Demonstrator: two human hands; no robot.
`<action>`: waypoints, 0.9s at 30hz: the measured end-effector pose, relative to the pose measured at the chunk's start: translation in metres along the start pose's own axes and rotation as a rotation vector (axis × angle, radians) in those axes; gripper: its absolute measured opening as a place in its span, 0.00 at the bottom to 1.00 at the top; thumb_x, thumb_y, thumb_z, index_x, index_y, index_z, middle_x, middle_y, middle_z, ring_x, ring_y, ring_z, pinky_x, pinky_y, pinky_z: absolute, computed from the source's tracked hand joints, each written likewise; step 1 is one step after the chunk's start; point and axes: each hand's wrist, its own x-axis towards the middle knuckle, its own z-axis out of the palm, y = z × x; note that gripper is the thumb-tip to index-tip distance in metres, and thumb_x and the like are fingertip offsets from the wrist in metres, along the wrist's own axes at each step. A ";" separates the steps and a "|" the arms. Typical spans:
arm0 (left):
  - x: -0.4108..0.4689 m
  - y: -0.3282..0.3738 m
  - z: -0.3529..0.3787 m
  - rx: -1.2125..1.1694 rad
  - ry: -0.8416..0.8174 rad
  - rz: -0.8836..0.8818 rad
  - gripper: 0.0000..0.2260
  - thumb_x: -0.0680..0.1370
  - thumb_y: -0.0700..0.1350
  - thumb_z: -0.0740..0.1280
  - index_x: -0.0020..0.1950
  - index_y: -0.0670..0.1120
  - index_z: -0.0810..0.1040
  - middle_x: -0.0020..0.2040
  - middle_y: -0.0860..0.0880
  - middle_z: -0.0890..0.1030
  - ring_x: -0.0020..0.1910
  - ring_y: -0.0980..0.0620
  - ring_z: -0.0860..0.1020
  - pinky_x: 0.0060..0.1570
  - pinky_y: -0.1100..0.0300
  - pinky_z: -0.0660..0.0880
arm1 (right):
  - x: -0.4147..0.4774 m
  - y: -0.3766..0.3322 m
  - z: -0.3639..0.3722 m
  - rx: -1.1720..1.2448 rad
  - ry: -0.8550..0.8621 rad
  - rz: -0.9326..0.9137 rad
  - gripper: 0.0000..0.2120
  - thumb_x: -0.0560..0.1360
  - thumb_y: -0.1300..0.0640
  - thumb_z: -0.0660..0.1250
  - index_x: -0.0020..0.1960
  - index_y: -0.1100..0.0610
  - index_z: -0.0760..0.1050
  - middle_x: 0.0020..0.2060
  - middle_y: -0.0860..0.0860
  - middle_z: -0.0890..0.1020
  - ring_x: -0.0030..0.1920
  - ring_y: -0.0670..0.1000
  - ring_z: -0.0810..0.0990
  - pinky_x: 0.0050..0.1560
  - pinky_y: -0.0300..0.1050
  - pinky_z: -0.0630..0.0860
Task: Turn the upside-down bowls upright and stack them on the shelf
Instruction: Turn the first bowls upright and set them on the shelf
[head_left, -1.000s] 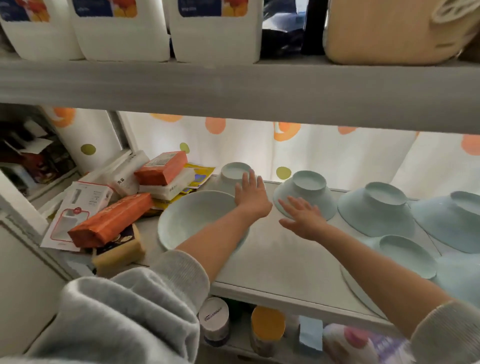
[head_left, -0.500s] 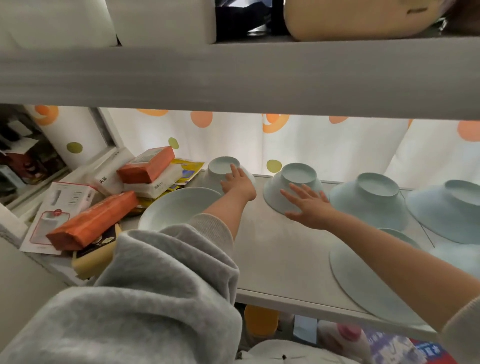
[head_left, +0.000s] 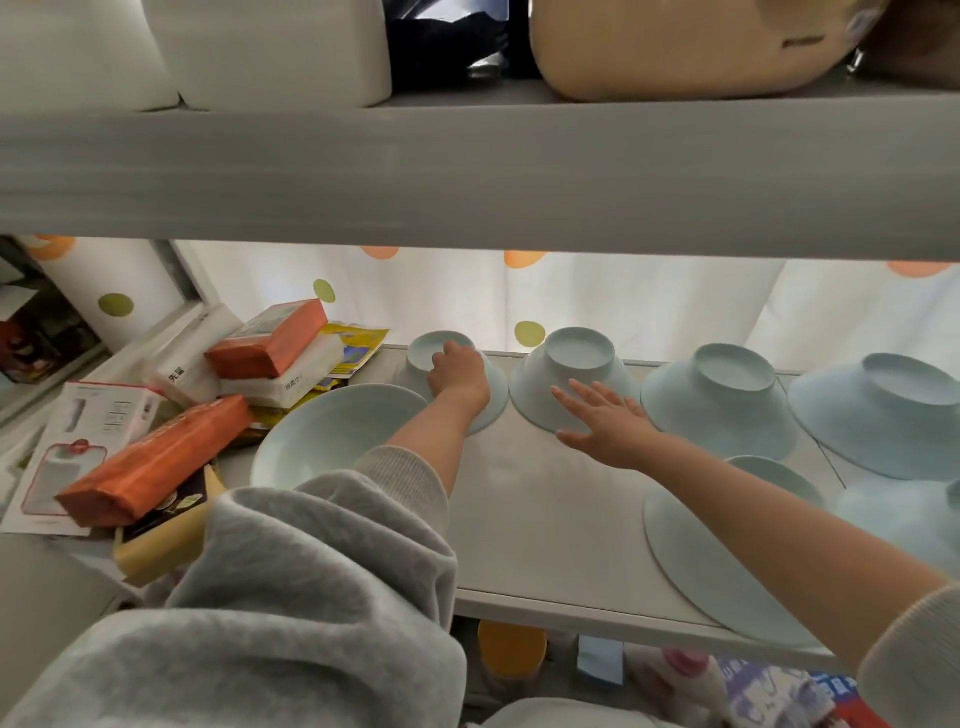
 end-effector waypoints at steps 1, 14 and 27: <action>-0.001 0.000 0.001 0.020 0.038 0.023 0.20 0.78 0.37 0.61 0.70 0.39 0.67 0.68 0.41 0.68 0.66 0.42 0.71 0.58 0.53 0.73 | 0.000 -0.001 0.000 0.006 0.001 0.002 0.30 0.79 0.40 0.52 0.77 0.41 0.42 0.78 0.45 0.44 0.77 0.52 0.42 0.75 0.59 0.43; 0.002 -0.004 -0.047 -0.680 0.214 -0.139 0.08 0.74 0.42 0.65 0.50 0.43 0.80 0.52 0.43 0.81 0.58 0.41 0.75 0.57 0.53 0.73 | 0.004 -0.015 0.001 0.365 0.046 0.151 0.34 0.79 0.44 0.57 0.78 0.54 0.46 0.78 0.53 0.50 0.77 0.55 0.49 0.75 0.49 0.48; -0.056 -0.002 -0.059 -1.718 -0.438 -0.056 0.07 0.79 0.39 0.62 0.53 0.43 0.78 0.39 0.49 0.73 0.41 0.52 0.71 0.55 0.41 0.73 | -0.012 -0.023 -0.030 1.917 0.065 0.487 0.40 0.75 0.30 0.46 0.71 0.61 0.62 0.58 0.57 0.73 0.63 0.60 0.73 0.57 0.58 0.72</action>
